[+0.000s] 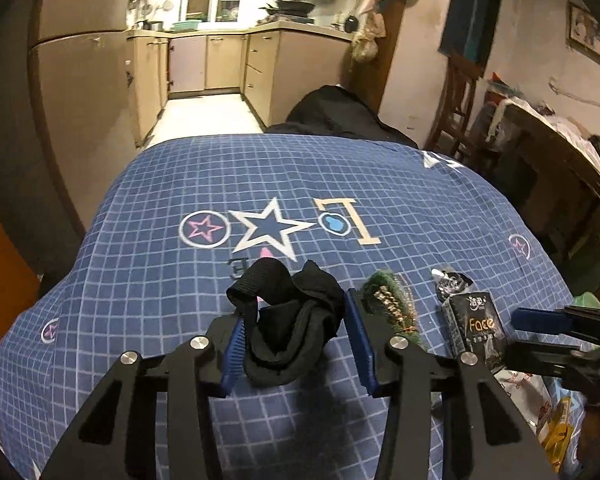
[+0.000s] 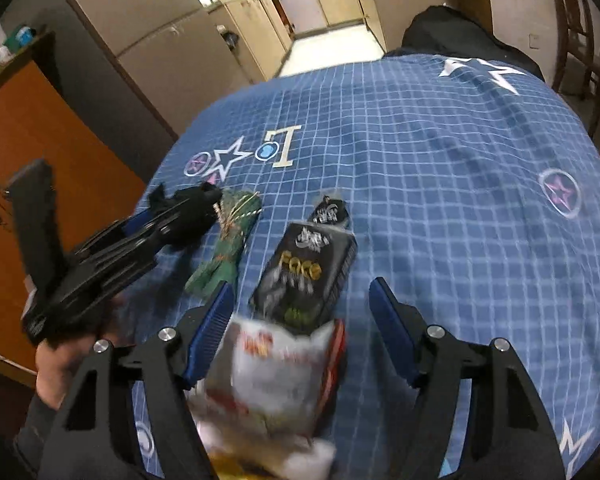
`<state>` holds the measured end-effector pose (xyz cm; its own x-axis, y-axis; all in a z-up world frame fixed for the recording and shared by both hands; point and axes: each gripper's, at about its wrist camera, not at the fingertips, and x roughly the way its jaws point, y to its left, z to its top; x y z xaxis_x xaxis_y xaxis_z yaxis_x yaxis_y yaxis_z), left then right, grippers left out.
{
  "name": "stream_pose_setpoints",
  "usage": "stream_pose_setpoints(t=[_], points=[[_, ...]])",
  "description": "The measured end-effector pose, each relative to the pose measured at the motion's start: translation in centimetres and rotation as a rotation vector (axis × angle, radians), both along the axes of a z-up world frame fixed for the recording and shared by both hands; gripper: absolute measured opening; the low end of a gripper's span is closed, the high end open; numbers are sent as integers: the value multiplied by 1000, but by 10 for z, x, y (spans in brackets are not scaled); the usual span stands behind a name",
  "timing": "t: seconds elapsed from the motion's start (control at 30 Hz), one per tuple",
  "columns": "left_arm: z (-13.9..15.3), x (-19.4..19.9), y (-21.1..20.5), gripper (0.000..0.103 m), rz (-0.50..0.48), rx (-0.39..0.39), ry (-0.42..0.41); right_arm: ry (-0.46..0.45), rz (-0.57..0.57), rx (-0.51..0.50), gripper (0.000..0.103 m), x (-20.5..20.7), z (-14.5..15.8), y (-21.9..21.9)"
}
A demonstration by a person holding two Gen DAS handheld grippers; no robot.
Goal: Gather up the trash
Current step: 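Grasp the black cloth with the left gripper while the right gripper grasps the black Face tissue pack, then carry the black cloth and Face tissue pack over the green bin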
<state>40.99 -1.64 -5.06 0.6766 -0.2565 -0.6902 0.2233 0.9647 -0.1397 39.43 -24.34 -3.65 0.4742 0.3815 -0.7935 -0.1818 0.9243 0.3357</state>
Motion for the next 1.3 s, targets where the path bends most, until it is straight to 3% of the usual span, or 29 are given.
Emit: stream_pose_setpoints(t=[0.13,0.23,0.3,0.4,0.6,0.8,0.9,1.07,1.3], points=[[-1,-4,2,46,34,-9,0,47,10,-97,67,16,-10,26],[-1,-8,-3,46,42,22,-15,28,12,-188,64,18,-13,38],[-1,-10,-3,46,47,23,-16,18,3,-227,46,17,-13,40],[-1,-14,2,44,68,14,-19,3,3,-202,36,14,-12,32],[19,-33,17,43,128,0,-74,-193,-38,-165,35,-16,24,13],[76,-100,25,43,147,-9,-229,-424,-46,-203,35,-72,84,11],[90,-136,24,43,144,-25,-263,-496,-42,-211,36,-109,102,8],[101,-192,17,43,149,-57,-281,-551,-63,-212,36,-168,108,-6],[107,-249,-16,43,96,-43,-288,-562,-90,-178,37,-212,104,-21]])
